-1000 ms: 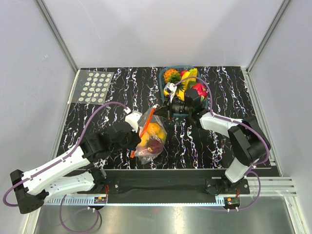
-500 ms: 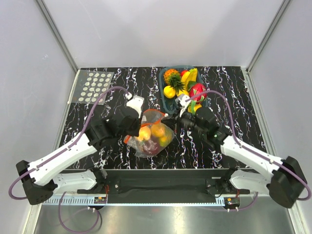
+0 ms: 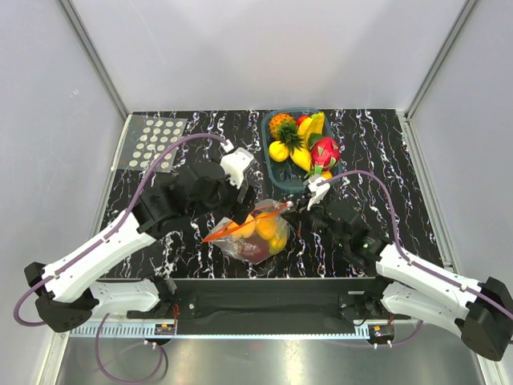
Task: Place the food in the zip-top bag and seal the zipper
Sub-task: Zip the zipper food storage bag at the center of the board.
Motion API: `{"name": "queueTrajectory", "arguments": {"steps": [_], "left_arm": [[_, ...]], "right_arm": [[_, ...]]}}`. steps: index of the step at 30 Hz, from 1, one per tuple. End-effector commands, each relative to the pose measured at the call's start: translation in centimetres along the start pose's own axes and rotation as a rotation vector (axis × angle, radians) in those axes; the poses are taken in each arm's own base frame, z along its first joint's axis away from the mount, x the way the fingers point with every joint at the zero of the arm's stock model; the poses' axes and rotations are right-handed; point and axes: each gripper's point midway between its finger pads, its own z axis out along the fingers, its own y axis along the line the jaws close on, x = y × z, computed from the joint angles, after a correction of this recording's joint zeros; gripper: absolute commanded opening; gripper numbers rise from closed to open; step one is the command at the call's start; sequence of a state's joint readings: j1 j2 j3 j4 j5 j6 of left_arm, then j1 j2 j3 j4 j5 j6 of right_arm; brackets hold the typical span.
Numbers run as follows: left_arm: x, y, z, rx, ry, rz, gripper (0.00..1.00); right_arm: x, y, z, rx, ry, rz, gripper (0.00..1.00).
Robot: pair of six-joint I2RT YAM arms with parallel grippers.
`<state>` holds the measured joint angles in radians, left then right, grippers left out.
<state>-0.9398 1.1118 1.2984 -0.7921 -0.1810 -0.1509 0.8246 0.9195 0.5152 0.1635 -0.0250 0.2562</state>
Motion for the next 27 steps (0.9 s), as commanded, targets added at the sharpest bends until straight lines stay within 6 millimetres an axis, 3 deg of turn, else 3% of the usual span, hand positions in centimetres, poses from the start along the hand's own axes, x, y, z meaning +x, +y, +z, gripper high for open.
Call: {"name": "queueTrajectory", "arguments": {"steps": [1,13,21,23,24,27], "left_arm": [[-2.6,-2.9,-0.7,0.181,-0.051,0.113,0.86],[-0.7,-4.3,4.9,0.230,0.111,0.252,0.87],[0.0,-6.3,4.8,0.341,0.101,0.232,0.83],[0.5,-6.1,5.1,0.326,0.114,0.232,0.78],[0.8,-5.9,5.3,0.319,0.130,0.233,0.66],[1.9,-6.5,6.0,0.345,0.179,0.229,0.49]], "right_arm": [[-1.7,-0.3,-0.7,0.040,-0.064,0.011,0.00],[-4.1,0.7,-1.8,0.015,-0.087,-0.006,0.00],[-4.5,0.9,-1.7,0.011,-0.089,-0.003,0.00],[-4.5,1.0,-1.7,0.009,-0.089,0.001,0.00],[-4.5,1.1,-1.7,0.005,-0.087,0.004,0.00],[-4.7,1.1,-1.8,0.008,-0.093,0.004,0.00]]}}
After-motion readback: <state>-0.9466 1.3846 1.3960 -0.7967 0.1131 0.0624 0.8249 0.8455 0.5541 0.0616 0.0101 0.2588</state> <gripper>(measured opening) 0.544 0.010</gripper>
